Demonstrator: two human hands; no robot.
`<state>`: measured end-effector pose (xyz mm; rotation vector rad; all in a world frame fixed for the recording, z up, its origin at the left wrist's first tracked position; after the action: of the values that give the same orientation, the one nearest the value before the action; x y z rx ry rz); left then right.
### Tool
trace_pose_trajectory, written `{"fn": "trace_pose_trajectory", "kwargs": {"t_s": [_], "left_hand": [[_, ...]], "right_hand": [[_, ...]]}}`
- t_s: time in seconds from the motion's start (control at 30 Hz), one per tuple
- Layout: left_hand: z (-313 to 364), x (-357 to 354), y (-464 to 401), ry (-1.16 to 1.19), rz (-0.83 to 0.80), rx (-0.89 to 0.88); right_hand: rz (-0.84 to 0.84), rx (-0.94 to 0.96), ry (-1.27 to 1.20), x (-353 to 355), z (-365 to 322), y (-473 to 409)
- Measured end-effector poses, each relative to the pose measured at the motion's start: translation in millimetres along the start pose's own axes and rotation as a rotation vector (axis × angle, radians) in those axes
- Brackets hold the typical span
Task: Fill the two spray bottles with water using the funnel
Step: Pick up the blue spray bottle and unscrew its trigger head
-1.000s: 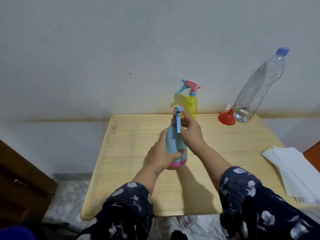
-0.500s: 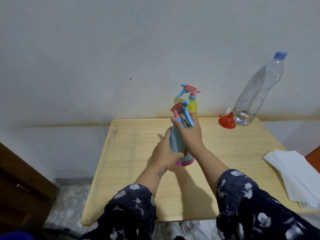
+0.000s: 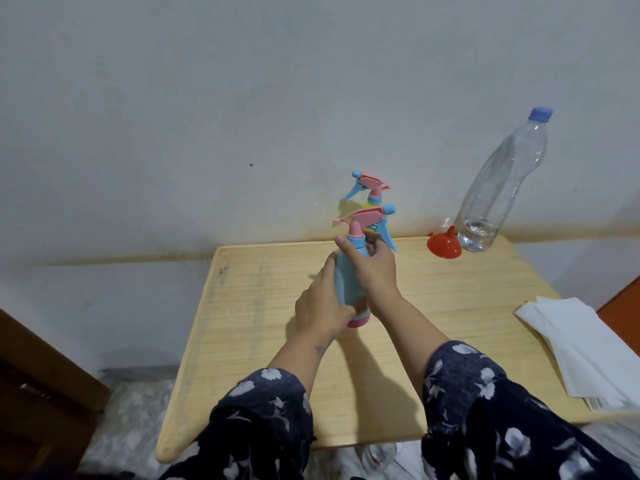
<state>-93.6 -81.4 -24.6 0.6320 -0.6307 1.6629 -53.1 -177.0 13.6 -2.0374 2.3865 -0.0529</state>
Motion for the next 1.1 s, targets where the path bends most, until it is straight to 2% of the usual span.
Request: {"fn": "trace_pose_trajectory", "kwargs": {"t_s": [0.13,0.4,0.47,0.53,0.63,0.8,0.97,1.1], "left_hand": [[0.4,-0.4,4.5,-0.032,0.040,-0.021],[-10.2,-1.1,14.7,-0.054,0.056,-0.001],[-13.9,-4.3,18.4,-0.092,0.063,-0.010],[-15.3,-7.7,22.3,-0.111,0.064,-0.010],[-17.8,-10.6,30.4,-0.106,0.055,-0.009],[-28.0,-11.6,39.3,-0.064,0.015,-0.016],[-33.6,-10.2,43.1,0.004,-0.018,0.000],[-47.7,-9.3,47.2,0.132,-0.020,0.016]], "right_hand": [[0.092,-0.050,0.010,4.1,4.6,-2.2],[-0.114,-0.089,0.092,4.0,9.0,4.9],[-0.037,-0.105,0.084,6.5,8.6,5.2],[0.066,-0.078,0.185,10.6,10.4,6.0],[0.108,-0.069,0.284,13.9,14.2,8.1],[0.145,-0.049,0.162,29.7,7.2,-0.8],[0.234,-0.195,-0.256,57.3,-13.0,-30.6],[0.318,-0.252,-0.328,92.0,-15.5,-41.9]]}}
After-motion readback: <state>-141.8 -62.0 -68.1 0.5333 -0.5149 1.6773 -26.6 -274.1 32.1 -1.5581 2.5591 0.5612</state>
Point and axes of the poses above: each hand's wrist, its own y-axis away from the middle knuckle, its own x-axis out of the back of the hand, z = x × y, the point moved 3 cm from there along -y, towards the middle knuckle, and after that the axes turned 1 degree about z, right-handed, at the moved point
